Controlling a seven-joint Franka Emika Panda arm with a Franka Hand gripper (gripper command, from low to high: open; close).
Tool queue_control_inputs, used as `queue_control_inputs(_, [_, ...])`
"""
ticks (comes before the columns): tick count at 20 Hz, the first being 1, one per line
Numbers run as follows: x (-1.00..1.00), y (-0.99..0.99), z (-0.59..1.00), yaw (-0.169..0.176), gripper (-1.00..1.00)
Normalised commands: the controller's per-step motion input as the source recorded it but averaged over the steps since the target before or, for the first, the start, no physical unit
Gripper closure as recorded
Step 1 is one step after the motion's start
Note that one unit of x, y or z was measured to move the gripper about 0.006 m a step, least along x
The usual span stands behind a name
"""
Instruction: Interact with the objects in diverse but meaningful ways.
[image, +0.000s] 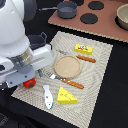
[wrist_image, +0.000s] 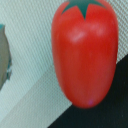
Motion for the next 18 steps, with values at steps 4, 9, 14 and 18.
queue_control_inputs(4, [-0.27,0.46,0.49,0.09,-1.0])
queue_control_inputs(9, [-0.26,0.48,0.39,0.122,-1.0])
queue_control_inputs(14, [-0.12,0.34,0.3,0.161,-1.0])
queue_control_inputs(18, [-0.09,0.25,0.07,0.158,-1.0])
